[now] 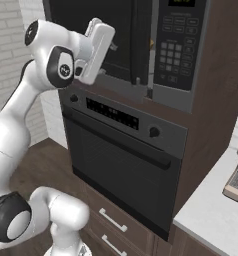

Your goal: Pick the broccoli from the sink and place it in the bowl. Then pick the bowl and place it in the microwave. Then close the microwave door and press the start button.

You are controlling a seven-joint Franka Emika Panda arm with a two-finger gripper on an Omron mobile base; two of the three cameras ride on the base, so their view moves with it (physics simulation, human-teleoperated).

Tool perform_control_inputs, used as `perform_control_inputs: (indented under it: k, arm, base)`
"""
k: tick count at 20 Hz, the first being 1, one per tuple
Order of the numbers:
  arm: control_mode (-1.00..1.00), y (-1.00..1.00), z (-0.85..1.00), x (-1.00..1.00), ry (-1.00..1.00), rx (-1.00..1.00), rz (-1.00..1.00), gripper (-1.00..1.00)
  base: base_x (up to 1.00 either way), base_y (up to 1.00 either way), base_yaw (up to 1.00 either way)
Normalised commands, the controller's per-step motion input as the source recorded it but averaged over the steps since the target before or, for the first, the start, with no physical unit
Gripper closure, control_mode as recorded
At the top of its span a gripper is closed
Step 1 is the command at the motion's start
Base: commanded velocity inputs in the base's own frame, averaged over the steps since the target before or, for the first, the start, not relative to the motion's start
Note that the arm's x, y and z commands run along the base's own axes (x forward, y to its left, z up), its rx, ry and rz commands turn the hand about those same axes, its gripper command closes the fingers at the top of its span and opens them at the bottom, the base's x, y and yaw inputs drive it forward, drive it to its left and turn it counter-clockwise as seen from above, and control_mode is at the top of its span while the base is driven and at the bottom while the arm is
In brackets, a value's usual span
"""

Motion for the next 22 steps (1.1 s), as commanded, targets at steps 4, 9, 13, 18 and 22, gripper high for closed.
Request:
perform_control_inputs:
  k: [4,9,13,18,22]
  arm:
    - [-1.0,-0.48,-0.02,0.51,-0.08,0.07,0.0,-1.0]
    - [-1.0,-0.37,-0.25,0.62,-0.11,0.04,0.0,-1.0]
    - [-1.0,-0.05,-0.53,0.46,-0.07,0.0,0.01,-1.0]
    - [-1.0,0.0,-0.13,-0.84,-0.17,0.0,0.08,-1.0]
    - [-1.0,0.0,0.3,-1.0,-0.03,0.0,0.01,-1.0]
  base:
    - [0.0,0.0,0.0]
    - [0.0,0.0,0.0]
    - [0.0,0.0,0.0]
    - [0.0,0.0,0.0]
    - [0.0,0.0,0.0]
